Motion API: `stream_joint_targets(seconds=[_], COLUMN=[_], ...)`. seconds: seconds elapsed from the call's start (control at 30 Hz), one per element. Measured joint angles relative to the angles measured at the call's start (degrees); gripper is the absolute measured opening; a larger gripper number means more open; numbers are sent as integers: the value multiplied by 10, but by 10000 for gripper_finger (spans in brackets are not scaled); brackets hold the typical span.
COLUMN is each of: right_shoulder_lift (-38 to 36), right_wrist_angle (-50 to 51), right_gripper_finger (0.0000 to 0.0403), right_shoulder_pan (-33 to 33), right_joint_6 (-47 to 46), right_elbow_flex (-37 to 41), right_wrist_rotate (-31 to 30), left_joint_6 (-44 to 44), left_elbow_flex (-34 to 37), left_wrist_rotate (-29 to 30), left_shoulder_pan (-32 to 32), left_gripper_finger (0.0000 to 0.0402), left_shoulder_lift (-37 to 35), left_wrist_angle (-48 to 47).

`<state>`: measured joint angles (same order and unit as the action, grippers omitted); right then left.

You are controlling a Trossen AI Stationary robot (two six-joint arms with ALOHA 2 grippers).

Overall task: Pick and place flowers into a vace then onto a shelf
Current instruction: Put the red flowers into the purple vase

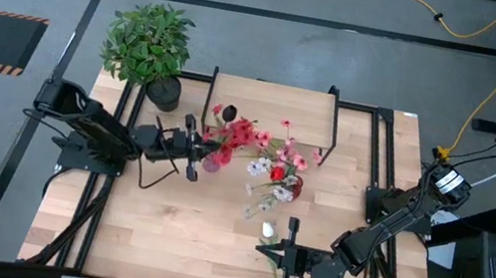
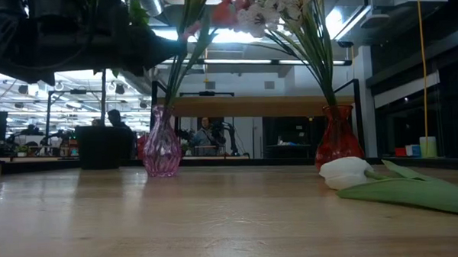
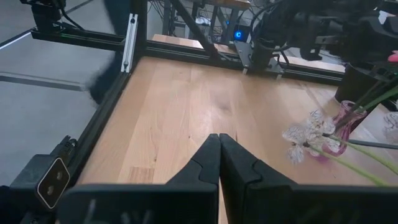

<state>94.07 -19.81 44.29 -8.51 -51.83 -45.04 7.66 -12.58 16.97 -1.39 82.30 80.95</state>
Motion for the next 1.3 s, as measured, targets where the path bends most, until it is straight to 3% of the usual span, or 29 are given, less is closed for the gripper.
stream_joint_targets(seconds=[0.2,0.63,1.0,1.3], right_shoulder_lift=[0,0,0,0], right_wrist_angle=[0,0,0,0], right_gripper_finger=[3,4,4,4], right_shoulder_pan=[0,0,0,0], right_joint_6=[0,-2,-2,-2], right_elbow_flex=[0,0,0,0], right_wrist_rotate=[0,0,0,0], left_joint_6=[8,42,87,81], left_elbow_flex=[0,0,0,0], left_wrist_rotate=[65,125,242,212], left_shoulder_pan=[-19,-60,-103,-106], left_gripper_finger=[20,20,20,33], left_shoulder_lift=[0,0,0,0], left_wrist_angle=[-1,-2,-2,-2])
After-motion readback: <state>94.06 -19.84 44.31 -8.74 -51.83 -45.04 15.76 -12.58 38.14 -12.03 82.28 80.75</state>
